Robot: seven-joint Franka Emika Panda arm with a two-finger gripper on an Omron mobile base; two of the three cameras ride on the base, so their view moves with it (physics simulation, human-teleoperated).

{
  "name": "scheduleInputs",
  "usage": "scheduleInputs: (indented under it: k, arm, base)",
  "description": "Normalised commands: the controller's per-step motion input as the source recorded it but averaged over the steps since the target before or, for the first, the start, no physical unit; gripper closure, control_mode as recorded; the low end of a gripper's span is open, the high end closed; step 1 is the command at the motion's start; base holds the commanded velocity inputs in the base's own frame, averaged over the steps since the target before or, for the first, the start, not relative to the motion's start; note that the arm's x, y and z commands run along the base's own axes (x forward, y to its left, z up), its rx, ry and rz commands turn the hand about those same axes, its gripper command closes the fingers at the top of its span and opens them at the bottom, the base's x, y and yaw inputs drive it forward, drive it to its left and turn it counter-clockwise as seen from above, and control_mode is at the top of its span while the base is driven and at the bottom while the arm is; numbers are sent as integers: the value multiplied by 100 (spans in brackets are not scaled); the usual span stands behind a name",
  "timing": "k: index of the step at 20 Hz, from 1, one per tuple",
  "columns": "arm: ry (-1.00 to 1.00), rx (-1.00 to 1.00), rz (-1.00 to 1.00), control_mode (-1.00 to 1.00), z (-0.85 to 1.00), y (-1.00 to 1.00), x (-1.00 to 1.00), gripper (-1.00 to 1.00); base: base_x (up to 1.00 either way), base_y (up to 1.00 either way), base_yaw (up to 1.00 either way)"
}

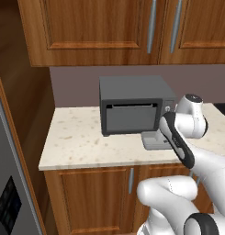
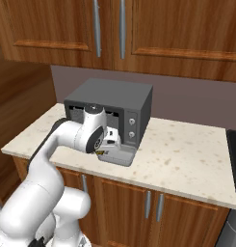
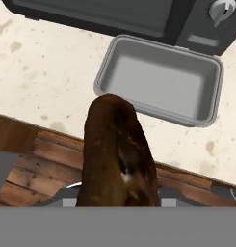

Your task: Take the sweet potato and cucumber out of the freezer and place them in the tupperware container on the counter. Then put the tupperware containing the vegetables back in the freezer.

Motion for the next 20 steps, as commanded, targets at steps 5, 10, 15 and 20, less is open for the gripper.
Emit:
scheduleInputs:
  k: [5,10,15,20]
  arm:
    - [0,0,8,-100,-34,-10,50,100]
    - [0,0,6,-100,-34,-12,38,100]
    - [0,0,1,-100,-20,-3,24,100]
    - [0,0,0,-100,-12,0,28,100]
  base:
    - [0,0,0]
    - [0,0,0]
    - [0,0,0]
    - [0,0,0]
